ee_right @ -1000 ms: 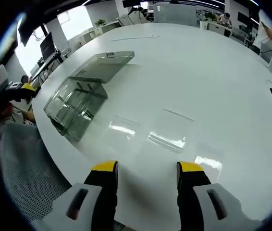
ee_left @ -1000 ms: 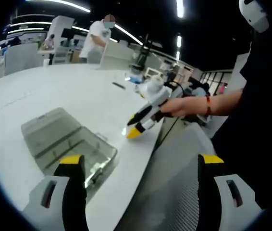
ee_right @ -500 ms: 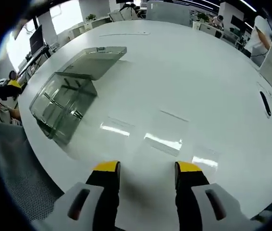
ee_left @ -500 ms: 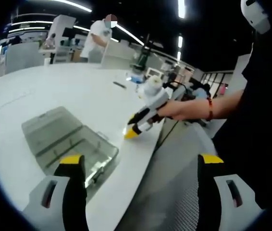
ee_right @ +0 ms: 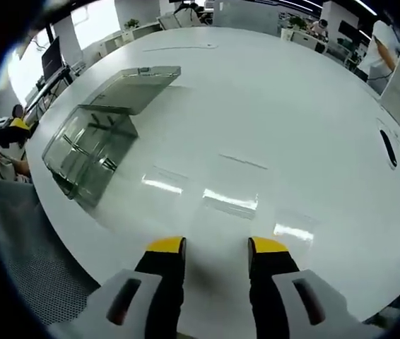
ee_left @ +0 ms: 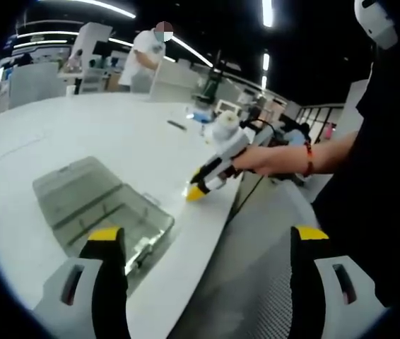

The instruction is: Insert the divider into the dual guide fixture by aligning both edges with the guide slots and pushing it downward to the bottom, including one-sided entry, uneven engagement, binding, and posture correction.

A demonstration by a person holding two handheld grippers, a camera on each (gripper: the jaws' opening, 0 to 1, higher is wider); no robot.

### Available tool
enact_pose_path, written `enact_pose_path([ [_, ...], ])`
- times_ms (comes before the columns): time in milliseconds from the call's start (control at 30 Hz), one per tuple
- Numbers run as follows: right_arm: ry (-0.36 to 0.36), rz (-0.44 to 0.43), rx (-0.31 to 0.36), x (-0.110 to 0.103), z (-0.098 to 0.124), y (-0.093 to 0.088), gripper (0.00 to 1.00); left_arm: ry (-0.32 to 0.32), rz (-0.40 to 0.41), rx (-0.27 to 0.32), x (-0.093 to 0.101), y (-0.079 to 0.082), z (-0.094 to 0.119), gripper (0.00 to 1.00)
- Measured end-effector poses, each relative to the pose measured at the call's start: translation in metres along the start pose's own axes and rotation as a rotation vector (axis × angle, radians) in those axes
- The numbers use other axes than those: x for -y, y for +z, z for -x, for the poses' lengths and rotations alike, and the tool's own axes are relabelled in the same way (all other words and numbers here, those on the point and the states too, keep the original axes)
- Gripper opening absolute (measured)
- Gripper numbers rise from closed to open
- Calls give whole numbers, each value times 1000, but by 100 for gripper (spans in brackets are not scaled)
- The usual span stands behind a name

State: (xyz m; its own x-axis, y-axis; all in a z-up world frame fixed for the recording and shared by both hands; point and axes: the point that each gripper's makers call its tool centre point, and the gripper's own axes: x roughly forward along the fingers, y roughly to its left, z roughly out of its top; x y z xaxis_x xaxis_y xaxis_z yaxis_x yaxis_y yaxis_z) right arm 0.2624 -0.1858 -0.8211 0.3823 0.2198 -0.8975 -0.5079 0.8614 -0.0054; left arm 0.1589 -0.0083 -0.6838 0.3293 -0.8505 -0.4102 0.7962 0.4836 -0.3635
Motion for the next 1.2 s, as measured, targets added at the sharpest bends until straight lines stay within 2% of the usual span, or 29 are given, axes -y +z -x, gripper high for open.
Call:
enact_pose_path([
  [533, -28, -30, 30, 6, -1, 1, 33, 2, 2, 2, -1, 1, -2, 95],
  [1033, -23, -30, 34, 4, -1, 3, 29, 4, 0, 2, -1, 0, 0, 95],
  [1200, -22, -29, 56, 4, 3, 6, 29, 5, 0, 4, -2, 1, 1, 95],
])
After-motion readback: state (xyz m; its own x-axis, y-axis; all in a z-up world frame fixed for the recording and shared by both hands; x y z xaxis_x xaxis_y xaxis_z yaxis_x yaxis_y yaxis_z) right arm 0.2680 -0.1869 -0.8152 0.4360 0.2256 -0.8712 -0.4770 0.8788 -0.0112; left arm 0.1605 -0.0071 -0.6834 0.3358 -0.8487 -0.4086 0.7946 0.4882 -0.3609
